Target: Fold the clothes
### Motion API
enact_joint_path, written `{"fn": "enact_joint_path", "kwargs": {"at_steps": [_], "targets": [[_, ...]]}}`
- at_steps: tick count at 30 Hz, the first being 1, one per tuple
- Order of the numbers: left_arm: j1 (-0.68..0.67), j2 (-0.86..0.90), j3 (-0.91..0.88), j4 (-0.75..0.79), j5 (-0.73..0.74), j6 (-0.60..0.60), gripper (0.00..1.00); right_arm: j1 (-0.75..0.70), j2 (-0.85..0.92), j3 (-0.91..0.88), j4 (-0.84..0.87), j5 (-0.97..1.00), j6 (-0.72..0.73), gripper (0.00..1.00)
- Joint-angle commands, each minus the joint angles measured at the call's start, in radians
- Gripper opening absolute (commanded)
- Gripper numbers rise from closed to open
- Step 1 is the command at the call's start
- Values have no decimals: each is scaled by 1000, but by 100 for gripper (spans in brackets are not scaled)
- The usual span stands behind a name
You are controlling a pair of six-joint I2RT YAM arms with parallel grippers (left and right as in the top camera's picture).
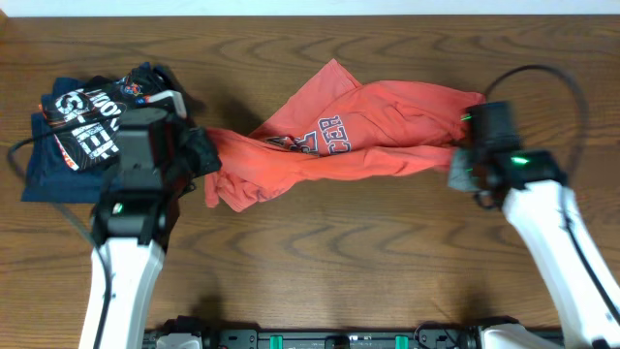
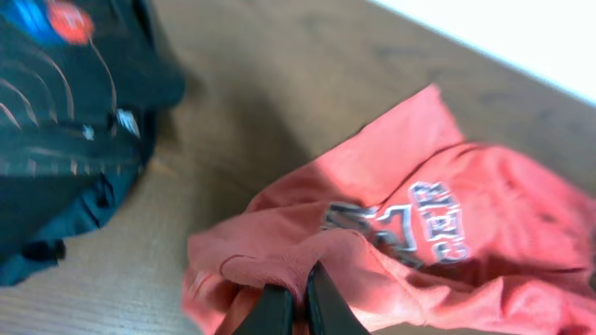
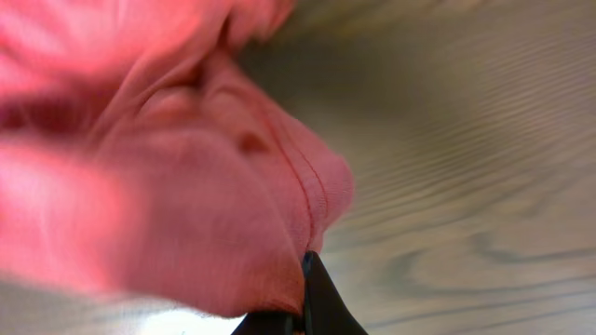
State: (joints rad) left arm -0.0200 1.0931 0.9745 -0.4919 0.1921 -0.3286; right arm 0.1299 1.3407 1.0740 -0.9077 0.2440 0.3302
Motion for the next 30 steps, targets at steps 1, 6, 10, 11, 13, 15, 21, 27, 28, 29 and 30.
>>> {"fn": "enact_joint_path", "kwargs": {"at_steps": [1,6,10,11,13,15,21,27,28,29,30], "targets": [[35,-86,60,2,10,-21,6,-90,-82,54,-18,48,-81,1],[126,-188,134,3,19,-100,6,-230,-160,128,-54,48,-183,1],[202,-219,194,4,119,-119,6,-305,-178,192,-74,47,-248,1],[217,-219,208,5,161,-125,6,-315,-178,209,-84,47,-259,1],[233,-219,232,7,231,-139,6,-327,-178,245,-105,46,-274,1],[235,-219,249,21,268,-141,6,-327,-179,274,-124,45,-286,1],[235,-219,328,34,294,-140,6,-327,-179,360,-157,44,-325,1],[235,-215,345,31,294,-140,6,-327,-177,381,-196,44,-382,3],[235,-211,345,20,294,-138,6,-327,-173,381,-212,43,-383,3],[235,-206,345,11,294,-137,6,-327,-169,381,-225,42,-383,3],[235,-198,345,-6,294,-136,6,-327,-163,381,-250,35,-384,3]]}}
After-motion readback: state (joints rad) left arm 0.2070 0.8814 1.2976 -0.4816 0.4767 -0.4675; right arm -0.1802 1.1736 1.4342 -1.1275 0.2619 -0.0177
